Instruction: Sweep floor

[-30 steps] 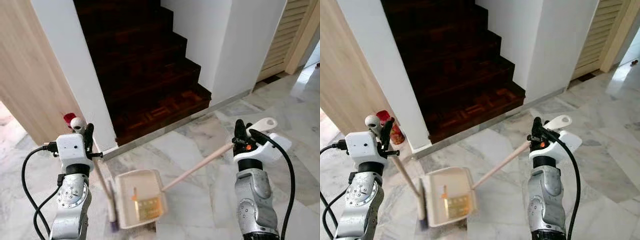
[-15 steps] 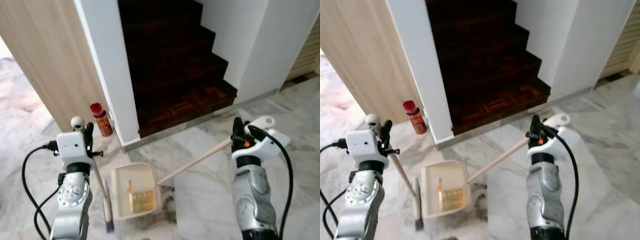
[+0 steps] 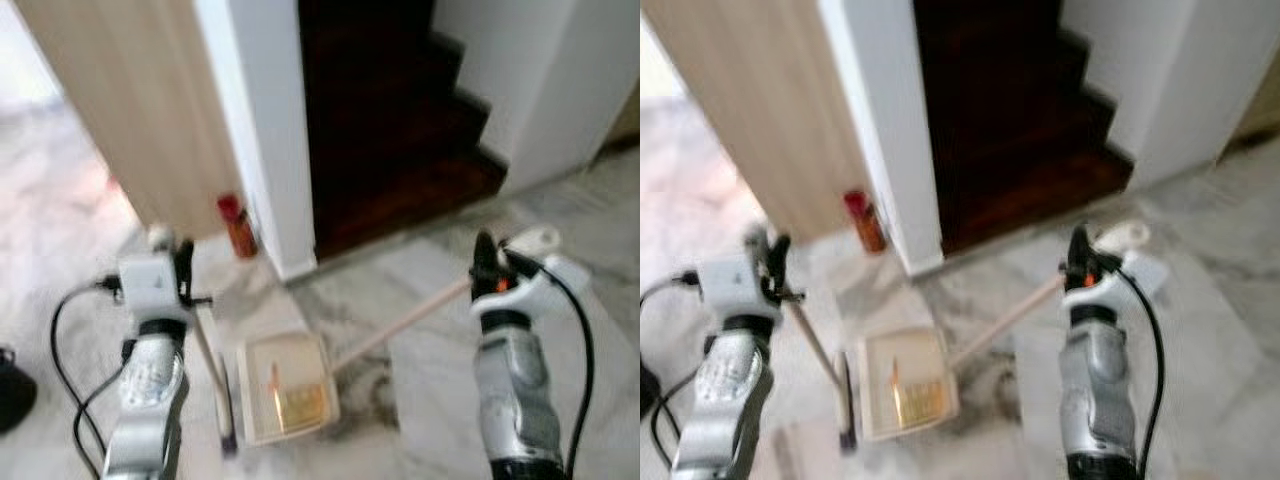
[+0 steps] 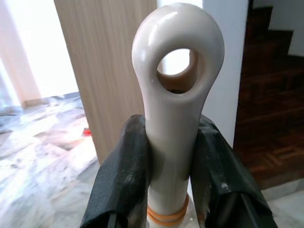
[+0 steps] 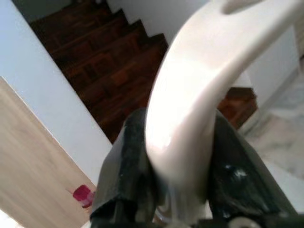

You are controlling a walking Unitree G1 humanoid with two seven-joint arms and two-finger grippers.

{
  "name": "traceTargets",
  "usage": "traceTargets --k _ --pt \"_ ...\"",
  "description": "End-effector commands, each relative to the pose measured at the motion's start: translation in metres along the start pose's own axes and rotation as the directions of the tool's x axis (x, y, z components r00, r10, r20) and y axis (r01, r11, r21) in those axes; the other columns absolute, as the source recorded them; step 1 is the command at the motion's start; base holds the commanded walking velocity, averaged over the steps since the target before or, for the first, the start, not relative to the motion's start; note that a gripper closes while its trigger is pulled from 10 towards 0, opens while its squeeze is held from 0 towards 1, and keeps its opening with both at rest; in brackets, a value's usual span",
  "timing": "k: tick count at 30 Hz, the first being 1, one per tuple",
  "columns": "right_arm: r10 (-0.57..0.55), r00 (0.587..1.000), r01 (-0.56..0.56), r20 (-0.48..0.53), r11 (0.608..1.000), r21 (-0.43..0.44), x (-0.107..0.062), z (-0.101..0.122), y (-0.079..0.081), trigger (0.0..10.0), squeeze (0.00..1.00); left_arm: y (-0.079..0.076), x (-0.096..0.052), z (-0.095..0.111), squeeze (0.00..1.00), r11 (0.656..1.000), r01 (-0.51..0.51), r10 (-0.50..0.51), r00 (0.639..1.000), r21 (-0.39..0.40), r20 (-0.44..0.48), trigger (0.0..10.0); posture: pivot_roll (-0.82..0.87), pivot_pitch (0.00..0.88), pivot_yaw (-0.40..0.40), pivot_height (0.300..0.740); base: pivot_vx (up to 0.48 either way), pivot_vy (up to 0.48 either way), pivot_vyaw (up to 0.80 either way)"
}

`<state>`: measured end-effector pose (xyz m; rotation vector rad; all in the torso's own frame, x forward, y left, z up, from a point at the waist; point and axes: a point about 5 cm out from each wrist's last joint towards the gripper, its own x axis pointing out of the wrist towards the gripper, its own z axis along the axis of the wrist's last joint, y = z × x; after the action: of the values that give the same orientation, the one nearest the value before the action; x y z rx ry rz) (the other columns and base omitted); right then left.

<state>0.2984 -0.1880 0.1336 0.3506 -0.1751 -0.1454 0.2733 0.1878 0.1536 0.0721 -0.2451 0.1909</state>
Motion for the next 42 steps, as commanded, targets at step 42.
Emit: traceTargets --k 42 --pt "0.07 0.994 -0.074 0.083 0.996 0.044 0.009 0.021 0.02 10.0 0.0 0.0 0.003 0.01 0.0 1.0 0.01 -0.011 0.999 0.026 0.041 10.0 0.02 0.091 0.045 0.74 0.0 0.401 0.23"
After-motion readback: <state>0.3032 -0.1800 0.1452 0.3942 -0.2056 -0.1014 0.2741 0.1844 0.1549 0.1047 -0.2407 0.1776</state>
